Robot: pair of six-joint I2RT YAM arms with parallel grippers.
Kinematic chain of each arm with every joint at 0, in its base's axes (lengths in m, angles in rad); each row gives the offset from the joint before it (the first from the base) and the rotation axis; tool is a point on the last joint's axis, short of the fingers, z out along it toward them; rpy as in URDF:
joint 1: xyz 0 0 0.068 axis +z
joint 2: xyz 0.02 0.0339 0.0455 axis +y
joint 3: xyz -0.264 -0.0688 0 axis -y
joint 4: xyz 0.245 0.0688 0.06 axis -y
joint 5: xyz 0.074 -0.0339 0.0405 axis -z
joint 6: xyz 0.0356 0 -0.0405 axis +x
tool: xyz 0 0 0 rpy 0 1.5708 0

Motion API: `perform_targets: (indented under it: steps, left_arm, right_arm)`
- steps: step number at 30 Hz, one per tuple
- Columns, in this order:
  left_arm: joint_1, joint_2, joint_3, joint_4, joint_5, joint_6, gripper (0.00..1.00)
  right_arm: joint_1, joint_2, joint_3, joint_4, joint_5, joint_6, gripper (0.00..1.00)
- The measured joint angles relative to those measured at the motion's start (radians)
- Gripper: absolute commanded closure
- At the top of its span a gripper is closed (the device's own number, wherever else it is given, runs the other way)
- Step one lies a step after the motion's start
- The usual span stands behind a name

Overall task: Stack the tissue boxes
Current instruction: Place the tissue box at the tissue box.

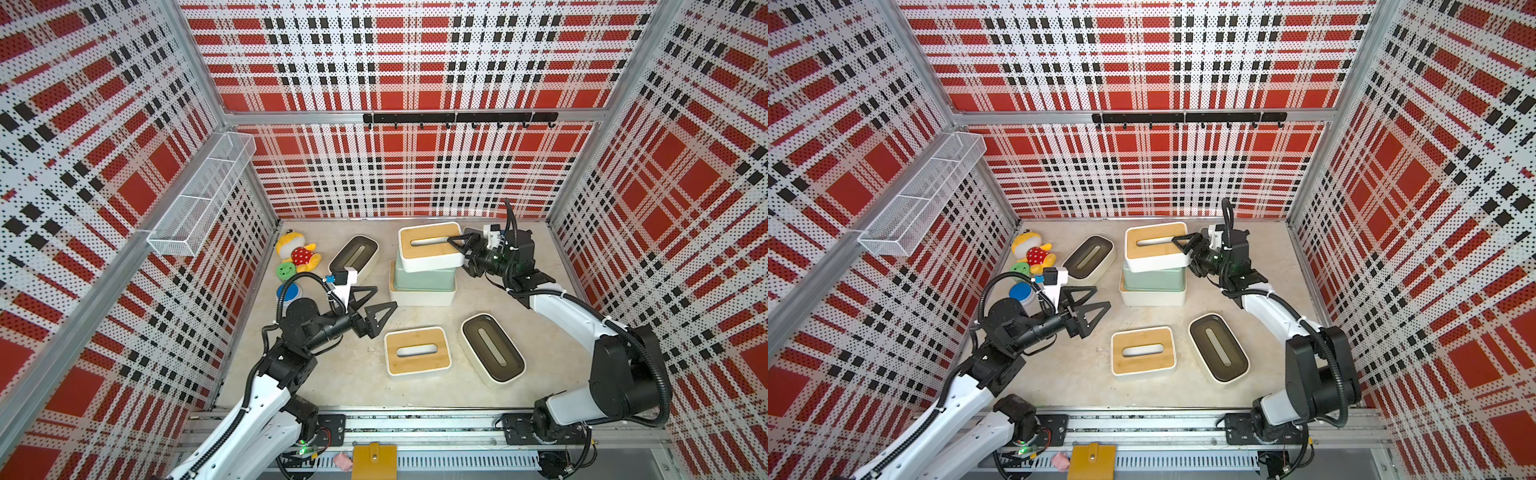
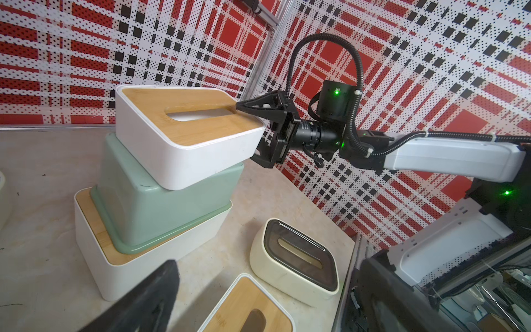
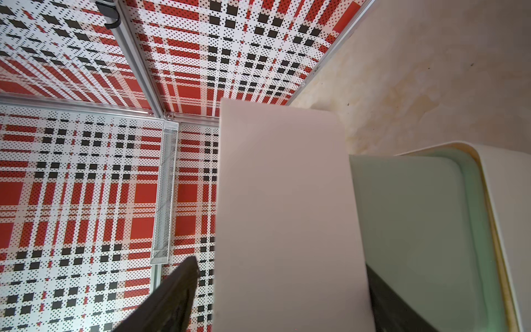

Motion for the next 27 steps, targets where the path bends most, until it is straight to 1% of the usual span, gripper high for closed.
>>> perform_targets:
  steps: [4,13,27]
  left_arm:
    - [0.000,0.000,0.000,0.000,0.000,0.000,0.01]
    - [0.000,-0.001,0.000,0.000,0.000,0.000,0.01]
    - [0.000,-0.001,0.000,0.000,0.000,0.000,0.01]
  right_arm:
    - [-0.003,0.000,0.002,-0.017,0.008,-0.013,0.15]
    - [-0.005,0.000,0.010,-0.043,0.015,-0.046,0.08]
    - [-0.011,0.000,0.011,-0.055,0.014,-0.069,0.02]
